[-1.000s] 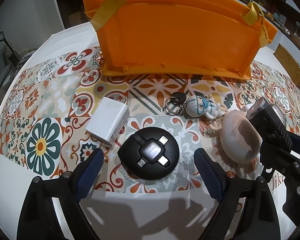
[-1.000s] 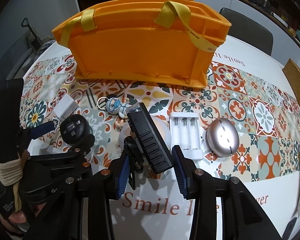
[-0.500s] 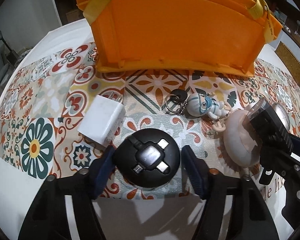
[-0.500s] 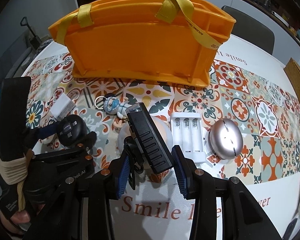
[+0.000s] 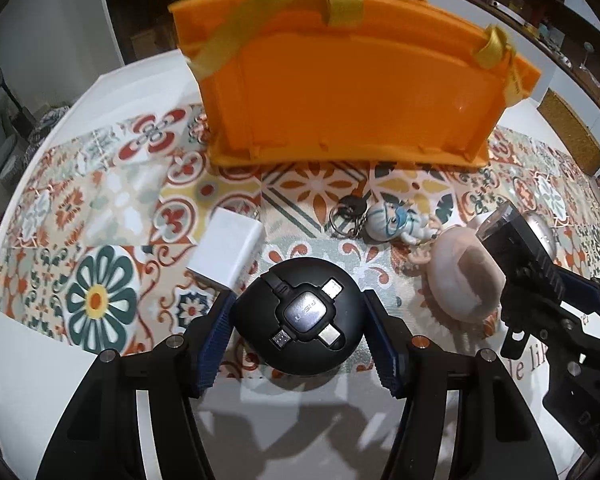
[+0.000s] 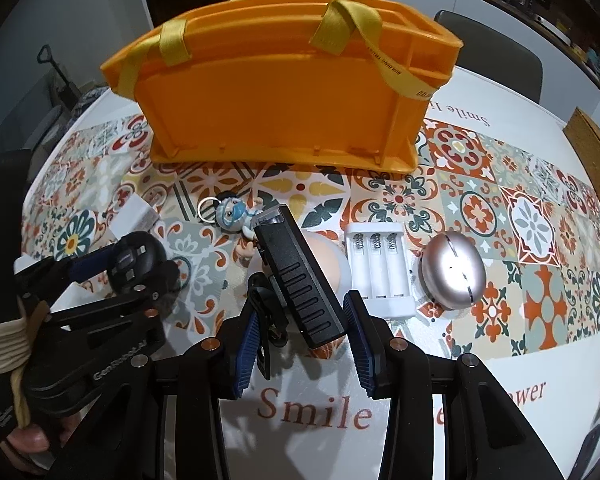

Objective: Organize rigid objects
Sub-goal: 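Carry the organizer in the left tool while the right tool carries the bike light over the crate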

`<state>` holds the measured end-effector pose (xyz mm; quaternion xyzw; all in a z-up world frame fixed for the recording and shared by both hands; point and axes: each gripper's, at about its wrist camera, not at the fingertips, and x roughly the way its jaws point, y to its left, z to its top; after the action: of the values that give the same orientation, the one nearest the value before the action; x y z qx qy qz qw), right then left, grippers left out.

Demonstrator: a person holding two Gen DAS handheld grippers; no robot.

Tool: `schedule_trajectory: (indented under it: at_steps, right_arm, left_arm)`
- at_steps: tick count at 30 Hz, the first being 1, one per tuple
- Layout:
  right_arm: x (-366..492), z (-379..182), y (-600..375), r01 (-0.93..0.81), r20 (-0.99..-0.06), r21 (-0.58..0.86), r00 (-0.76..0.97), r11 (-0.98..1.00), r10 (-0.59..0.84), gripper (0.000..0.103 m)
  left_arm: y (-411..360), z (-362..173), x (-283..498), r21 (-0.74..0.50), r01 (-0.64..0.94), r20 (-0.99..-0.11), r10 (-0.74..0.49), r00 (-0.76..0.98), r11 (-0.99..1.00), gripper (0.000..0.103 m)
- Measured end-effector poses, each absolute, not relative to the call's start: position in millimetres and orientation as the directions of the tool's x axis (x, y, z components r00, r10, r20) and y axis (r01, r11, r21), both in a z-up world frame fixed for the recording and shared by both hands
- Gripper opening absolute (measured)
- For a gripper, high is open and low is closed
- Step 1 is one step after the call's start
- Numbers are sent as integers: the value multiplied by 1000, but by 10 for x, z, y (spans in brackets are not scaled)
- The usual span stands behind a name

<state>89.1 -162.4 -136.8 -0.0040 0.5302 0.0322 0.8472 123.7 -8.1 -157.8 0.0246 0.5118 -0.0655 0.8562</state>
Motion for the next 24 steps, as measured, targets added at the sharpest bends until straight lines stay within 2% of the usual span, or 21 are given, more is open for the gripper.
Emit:
schedule_trajectory:
  at_steps: [24]
  right_arm:
    - [714, -698, -1495, -42, -834, 122, 538, 992, 125, 42]
  left_arm:
    - [151, -576, 1006, -60, 182, -780, -160, 605, 981, 62]
